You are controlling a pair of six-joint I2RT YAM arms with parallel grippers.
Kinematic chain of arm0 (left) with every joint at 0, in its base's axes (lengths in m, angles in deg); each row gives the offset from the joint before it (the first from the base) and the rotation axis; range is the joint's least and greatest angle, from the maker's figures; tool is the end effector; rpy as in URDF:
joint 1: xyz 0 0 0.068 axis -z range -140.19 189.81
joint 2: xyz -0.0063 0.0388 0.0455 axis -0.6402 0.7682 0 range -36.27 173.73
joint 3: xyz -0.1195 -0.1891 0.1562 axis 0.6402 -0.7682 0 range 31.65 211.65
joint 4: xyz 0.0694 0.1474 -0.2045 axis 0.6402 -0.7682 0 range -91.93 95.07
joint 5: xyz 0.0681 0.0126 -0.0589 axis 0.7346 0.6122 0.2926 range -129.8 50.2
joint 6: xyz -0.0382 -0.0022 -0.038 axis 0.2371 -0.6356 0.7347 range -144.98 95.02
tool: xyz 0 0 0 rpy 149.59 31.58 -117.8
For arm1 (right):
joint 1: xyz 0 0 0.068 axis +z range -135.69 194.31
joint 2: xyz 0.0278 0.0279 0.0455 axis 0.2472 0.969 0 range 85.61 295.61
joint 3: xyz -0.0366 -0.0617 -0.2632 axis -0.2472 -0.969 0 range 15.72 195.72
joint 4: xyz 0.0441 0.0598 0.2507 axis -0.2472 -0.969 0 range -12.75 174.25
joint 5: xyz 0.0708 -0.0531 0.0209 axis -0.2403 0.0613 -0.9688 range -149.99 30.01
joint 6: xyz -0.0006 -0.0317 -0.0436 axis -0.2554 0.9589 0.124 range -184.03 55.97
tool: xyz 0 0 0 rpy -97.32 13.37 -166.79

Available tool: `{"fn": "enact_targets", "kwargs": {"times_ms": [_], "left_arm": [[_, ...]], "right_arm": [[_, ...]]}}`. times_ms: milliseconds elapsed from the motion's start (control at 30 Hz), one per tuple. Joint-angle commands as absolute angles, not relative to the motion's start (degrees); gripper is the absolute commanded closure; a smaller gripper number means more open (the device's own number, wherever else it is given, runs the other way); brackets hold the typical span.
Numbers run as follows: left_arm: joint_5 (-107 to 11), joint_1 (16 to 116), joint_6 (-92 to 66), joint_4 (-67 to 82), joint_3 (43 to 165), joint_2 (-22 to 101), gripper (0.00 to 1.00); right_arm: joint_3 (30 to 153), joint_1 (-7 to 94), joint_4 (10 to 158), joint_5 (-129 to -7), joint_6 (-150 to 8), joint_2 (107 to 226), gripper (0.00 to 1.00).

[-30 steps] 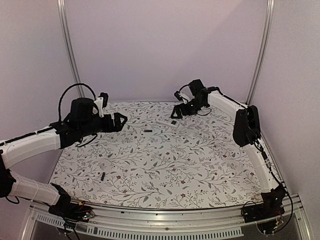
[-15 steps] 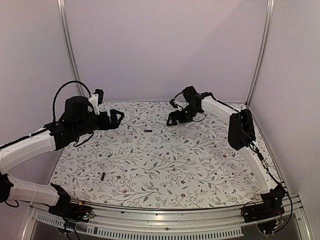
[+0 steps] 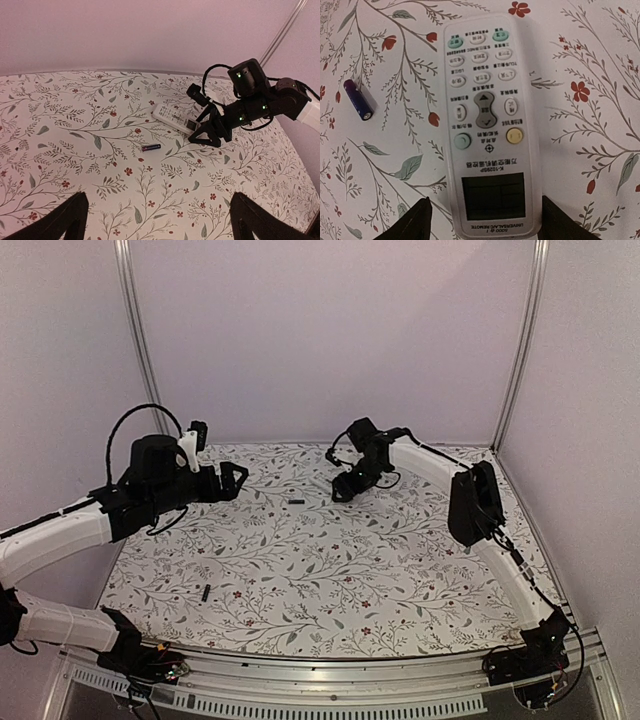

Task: Load the batteries into the remote control
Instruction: Pick up the remote control without the battery cover from the center of the board.

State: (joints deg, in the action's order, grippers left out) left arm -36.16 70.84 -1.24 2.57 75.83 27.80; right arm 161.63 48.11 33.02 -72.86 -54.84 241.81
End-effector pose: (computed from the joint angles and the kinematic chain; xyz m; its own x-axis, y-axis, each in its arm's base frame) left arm 0.2210 -0.1304 0.2823 -0.4857 -0.1768 -0.8561 0.2935 0.8895 -0.3502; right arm 0.4653 0.3210 0.1397 -0.6204 -0.6026 -0.5020 -0.7390 0.6634 0.1171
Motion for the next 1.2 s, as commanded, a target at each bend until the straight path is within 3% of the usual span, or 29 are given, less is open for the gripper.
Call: {"fn": "enact_targets", "kwargs": {"times_ms": [0,433,600,933,1033,1167], "left_arm": [[-36.0,70.7,-1.8,2.0,74.9,26.8,0.01],[-36.5,70.6,-1.9,2.5,74.7,27.0,0.0],[-37.9,70.7,-2.0,2.6,75.0,28.2,0.01],[-39.2,72.8,-4.4,6.4,73.8,31.7,0.0],[-43.5,74.4,-8.4,10.7,72.5,34.5,0.01],[-40.9,79.0,-18.3,13.6,72.4,39.5,0.01]], "right_arm": [[162.4,49.2,31.8,-67.1,-52.0,242.7,0.33],[157.3,49.3,32.5,-66.2,-52.6,238.9,0.56],[145.7,49.2,34.9,-65.9,-52.9,230.5,0.65],[113.2,49.3,43.9,-72.4,-58.4,207.2,0.73],[103.8,49.2,45.5,-75.1,-60.5,200.3,0.73],[95.7,49.3,45.8,-79.4,-62.8,193.6,0.75]]}}
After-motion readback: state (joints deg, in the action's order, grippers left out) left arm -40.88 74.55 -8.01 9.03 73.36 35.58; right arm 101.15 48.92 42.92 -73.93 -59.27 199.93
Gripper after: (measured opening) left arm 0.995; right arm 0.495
